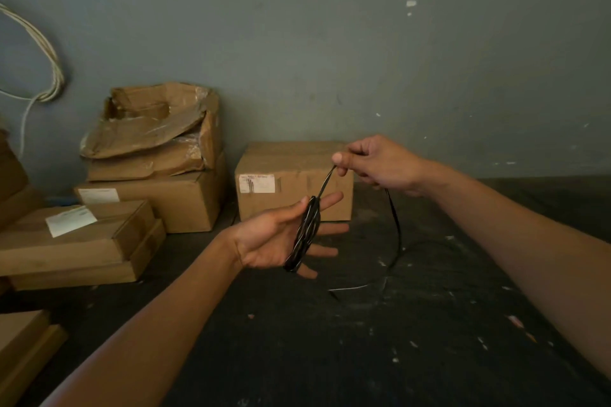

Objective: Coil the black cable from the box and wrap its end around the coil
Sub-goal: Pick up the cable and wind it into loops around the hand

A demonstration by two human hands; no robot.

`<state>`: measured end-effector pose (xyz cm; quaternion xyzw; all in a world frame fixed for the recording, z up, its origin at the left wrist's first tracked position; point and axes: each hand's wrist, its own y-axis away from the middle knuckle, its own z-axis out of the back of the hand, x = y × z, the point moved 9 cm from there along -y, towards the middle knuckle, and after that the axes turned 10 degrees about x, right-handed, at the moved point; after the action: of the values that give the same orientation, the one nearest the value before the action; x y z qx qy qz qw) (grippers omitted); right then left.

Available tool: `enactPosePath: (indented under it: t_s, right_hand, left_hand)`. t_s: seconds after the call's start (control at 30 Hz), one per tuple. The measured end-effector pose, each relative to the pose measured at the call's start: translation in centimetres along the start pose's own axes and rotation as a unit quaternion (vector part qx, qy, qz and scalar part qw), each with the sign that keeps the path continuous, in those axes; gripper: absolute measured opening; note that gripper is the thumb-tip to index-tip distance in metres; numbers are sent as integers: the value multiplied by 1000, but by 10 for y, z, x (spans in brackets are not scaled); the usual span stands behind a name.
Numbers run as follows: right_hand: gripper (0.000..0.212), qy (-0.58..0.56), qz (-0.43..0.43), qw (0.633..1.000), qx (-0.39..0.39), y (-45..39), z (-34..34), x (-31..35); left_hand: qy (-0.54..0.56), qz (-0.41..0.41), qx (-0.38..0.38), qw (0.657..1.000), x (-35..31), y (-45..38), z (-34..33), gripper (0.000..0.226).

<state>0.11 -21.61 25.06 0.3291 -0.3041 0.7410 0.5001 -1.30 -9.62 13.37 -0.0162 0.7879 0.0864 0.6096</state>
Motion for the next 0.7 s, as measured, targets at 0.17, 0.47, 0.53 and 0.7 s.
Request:
enactPosePath:
  t_s: [0.17,0.47,0.53,0.7]
  right_hand:
    - [21,-39,14,999,-25,-2,5,-15]
    - [45,-158,15,987,9,-4,-35,-65]
    - [45,-172,14,985,7,-5,-45,-74]
    - [22,-167,8,985,34,4,-86,-87]
  left_hand:
    - [-6,5,54,999,-4,1,-15,51]
    - [54,-77,161,983,-35,-5,-48,53]
    - [64,-97,176,978,-40,-7,-55,52]
    - [58,-129,192,971,-53,-10,-64,52]
